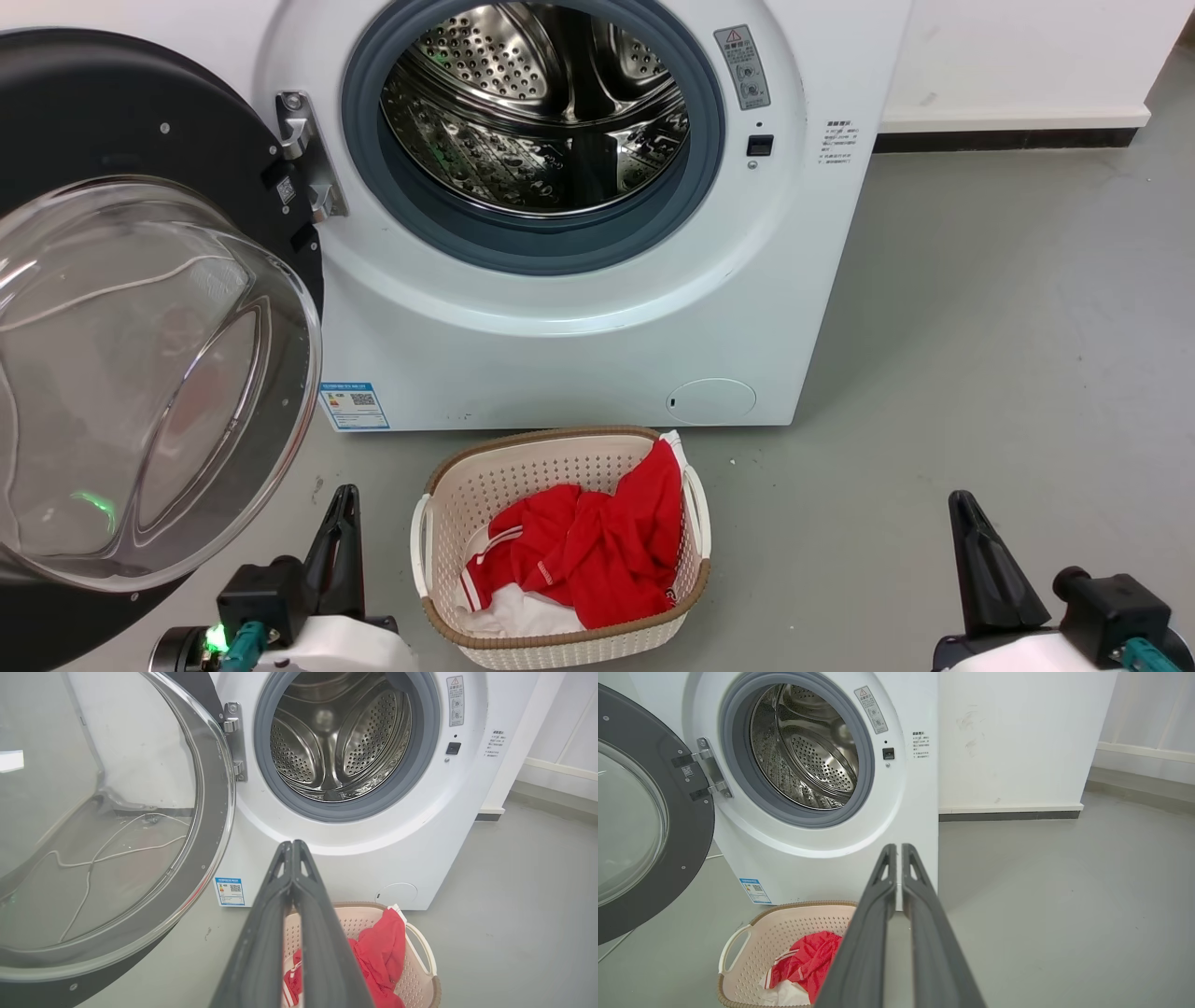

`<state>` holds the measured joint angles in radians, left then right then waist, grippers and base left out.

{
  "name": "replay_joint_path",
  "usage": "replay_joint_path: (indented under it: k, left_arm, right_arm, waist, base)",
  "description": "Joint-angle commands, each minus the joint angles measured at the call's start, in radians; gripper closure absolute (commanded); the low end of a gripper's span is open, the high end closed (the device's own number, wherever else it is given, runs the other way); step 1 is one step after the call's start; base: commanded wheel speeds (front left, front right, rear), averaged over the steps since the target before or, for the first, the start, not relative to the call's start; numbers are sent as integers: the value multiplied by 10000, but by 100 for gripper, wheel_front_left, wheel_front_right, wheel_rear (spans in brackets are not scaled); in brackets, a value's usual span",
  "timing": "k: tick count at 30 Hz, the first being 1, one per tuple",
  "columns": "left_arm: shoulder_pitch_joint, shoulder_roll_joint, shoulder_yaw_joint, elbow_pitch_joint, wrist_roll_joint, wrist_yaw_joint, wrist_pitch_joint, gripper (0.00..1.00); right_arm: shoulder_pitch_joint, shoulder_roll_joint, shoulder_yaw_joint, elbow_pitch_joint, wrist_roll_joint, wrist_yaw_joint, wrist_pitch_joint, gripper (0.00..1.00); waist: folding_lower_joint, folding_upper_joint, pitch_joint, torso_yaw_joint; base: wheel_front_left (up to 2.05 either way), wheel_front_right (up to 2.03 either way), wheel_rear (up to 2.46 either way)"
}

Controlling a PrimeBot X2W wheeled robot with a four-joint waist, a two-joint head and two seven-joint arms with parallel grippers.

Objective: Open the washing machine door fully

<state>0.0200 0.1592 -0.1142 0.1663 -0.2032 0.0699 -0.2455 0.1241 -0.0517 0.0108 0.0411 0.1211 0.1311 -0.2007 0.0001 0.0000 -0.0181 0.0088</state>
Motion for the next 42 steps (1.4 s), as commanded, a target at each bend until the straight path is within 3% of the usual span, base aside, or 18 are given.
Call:
replay_joint_path:
  k: [1, 20, 42]
  left_arm:
    - [-218, 27, 126, -109, -339, -41, 72, 100]
    - [-486, -248, 649, 75, -3761, -534, 933, 100]
    - [-767, -504, 1146, 282, -6884, -985, 1738, 100]
  right_arm:
    - [-140, -11, 8, -151, 388, 0, 15, 100]
    - [-753, -234, -53, 422, 4256, -1, 597, 100]
    - [-1243, -329, -194, 891, 7666, -2, 1193, 100]
  waist:
    - [-1, 0, 3, -1]
    - [-1, 0, 36, -15]
    - [-1, 0, 73, -31]
  base:
    - [0, 0, 0]
    - [0, 0, 0]
    - [0, 0, 0]
